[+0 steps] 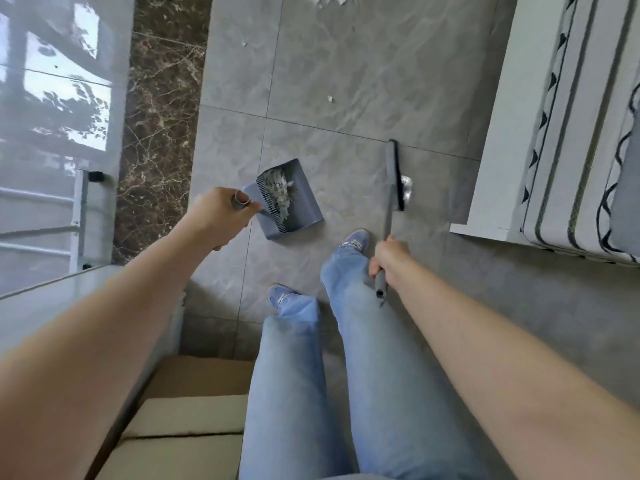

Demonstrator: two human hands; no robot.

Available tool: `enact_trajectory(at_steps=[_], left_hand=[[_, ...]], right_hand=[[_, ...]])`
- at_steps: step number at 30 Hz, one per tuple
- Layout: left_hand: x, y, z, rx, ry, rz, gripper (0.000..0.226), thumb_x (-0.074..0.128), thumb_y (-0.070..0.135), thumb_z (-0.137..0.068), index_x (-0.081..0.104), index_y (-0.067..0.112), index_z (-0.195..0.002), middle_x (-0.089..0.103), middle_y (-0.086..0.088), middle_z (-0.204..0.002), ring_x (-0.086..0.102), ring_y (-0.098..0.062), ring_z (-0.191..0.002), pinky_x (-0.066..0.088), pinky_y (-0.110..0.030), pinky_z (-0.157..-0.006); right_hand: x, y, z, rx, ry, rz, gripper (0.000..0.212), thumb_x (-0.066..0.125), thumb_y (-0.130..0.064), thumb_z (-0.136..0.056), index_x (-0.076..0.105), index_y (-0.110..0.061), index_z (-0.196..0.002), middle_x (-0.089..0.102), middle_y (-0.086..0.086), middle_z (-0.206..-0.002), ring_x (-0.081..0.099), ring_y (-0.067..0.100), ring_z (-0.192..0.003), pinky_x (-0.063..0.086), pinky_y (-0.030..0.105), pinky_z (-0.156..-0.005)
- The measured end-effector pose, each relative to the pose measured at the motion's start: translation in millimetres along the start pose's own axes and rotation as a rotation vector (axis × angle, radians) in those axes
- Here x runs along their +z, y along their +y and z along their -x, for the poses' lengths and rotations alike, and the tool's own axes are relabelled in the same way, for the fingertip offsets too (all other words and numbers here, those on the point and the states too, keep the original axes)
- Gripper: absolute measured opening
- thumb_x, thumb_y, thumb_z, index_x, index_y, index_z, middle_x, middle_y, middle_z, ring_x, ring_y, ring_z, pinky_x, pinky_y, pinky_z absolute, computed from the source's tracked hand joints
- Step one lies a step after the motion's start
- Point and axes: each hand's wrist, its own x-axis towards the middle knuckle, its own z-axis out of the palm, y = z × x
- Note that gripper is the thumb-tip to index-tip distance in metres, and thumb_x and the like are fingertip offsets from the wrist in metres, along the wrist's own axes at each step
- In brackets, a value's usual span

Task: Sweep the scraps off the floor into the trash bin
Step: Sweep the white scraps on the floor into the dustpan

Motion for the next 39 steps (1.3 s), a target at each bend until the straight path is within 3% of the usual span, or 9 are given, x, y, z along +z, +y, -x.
enact_trajectory(at_steps=[4, 6, 9, 12, 17, 22, 27, 37, 39], left_hand=[[11, 44, -14, 0.046, -0.040, -0.102, 0.046, 0.052, 0.038, -0.099, 0.060, -0.006, -0.086, 0.054, -0.015, -0.057, 0.047, -0.028, -0.042, 0.038, -0.024, -0.041], [16, 68, -21, 0.052, -0.071, -0.137, 0.048, 0.051, 0.040, -0.098, 0.061, -0.006, -0.087, 0.053, -0.015, -0.058, 0.048, -0.028, -0.042, 0.037, -0.024, -0.040], [21, 102, -30, 0.059, -0.104, -0.169, 0.050, 0.051, 0.040, -0.098, 0.061, -0.007, -0.087, 0.053, -0.015, -0.060, 0.048, -0.029, -0.044, 0.037, -0.025, -0.040], [24, 132, -37, 0.087, -0.111, -0.211, 0.043, 0.052, 0.039, -0.097, 0.062, 0.001, -0.078, 0.052, -0.011, -0.057, 0.048, -0.029, -0.043, 0.038, -0.024, -0.039], [30, 176, -45, 0.120, -0.113, -0.289, 0.035, 0.053, 0.041, -0.095, 0.059, 0.017, -0.070, 0.052, -0.006, -0.060, 0.046, -0.024, -0.044, 0.035, -0.019, -0.034], [43, 200, -58, 0.126, -0.093, -0.350, 0.039, 0.053, 0.041, -0.095, 0.053, 0.017, -0.065, 0.051, -0.004, -0.059, 0.045, -0.021, -0.050, 0.039, -0.024, -0.045], [51, 205, -62, 0.137, -0.079, -0.350, 0.043, 0.053, 0.038, -0.096, 0.054, 0.006, -0.068, 0.049, -0.009, -0.062, 0.042, -0.026, -0.051, 0.042, -0.031, -0.052], [54, 210, -62, 0.184, -0.064, -0.439, 0.037, 0.051, 0.033, -0.097, 0.065, 0.004, -0.079, 0.060, -0.014, -0.067, 0.058, -0.038, -0.069, 0.049, -0.039, -0.061], [53, 208, -63, 0.193, -0.068, -0.450, 0.037, 0.051, 0.034, -0.097, 0.059, 0.013, -0.067, 0.053, -0.007, -0.060, 0.055, -0.037, -0.069, 0.043, -0.033, -0.060]], right_hand=[[29, 21, 39, -0.046, -0.128, -0.011, 0.044, 0.041, -0.009, -0.093, 0.047, -0.016, -0.136, 0.043, 0.000, -0.067, 0.043, 0.018, -0.051, 0.042, 0.026, -0.050], [24, 34, 55, -0.017, -0.142, -0.075, 0.034, 0.038, -0.016, -0.095, 0.049, -0.043, -0.114, 0.042, -0.001, -0.056, 0.038, 0.017, -0.039, 0.034, 0.023, -0.041], [-3, 53, 70, 0.018, -0.142, -0.262, 0.021, 0.040, -0.027, -0.098, 0.051, -0.028, -0.080, 0.033, -0.005, -0.046, 0.026, 0.012, -0.032, 0.024, 0.018, -0.037], [-38, 59, 66, 0.003, -0.101, -0.345, 0.030, 0.040, -0.025, -0.097, 0.058, -0.040, -0.116, 0.031, -0.007, -0.046, 0.027, 0.012, -0.037, 0.025, 0.019, -0.036], [-104, 38, 12, 0.067, 0.029, -0.435, 0.054, 0.037, -0.015, -0.102, 0.028, -0.039, -0.150, 0.030, -0.002, -0.051, 0.025, 0.012, -0.036, 0.024, 0.019, -0.036], [-150, 0, -50, 0.220, 0.143, -0.521, 0.064, 0.031, 0.000, -0.096, 0.030, -0.032, -0.151, 0.033, 0.002, -0.053, 0.026, 0.014, -0.042, 0.021, 0.019, -0.039], [-100, -6, -27, 0.096, -0.028, -0.267, 0.051, 0.044, 0.000, -0.092, 0.042, -0.012, -0.142, 0.047, 0.006, -0.070, 0.046, 0.023, -0.053, 0.042, 0.026, -0.039], [-93, 27, 21, 0.054, 0.009, -0.381, 0.038, 0.034, -0.028, -0.103, 0.040, -0.036, -0.140, 0.040, -0.007, -0.066, 0.040, 0.006, -0.040, 0.032, 0.021, -0.040], [-114, 20, 10, 0.051, 0.065, -0.347, 0.042, 0.035, -0.021, -0.101, 0.041, -0.016, -0.143, 0.042, -0.005, -0.071, 0.044, 0.011, -0.053, 0.038, 0.026, -0.047]])
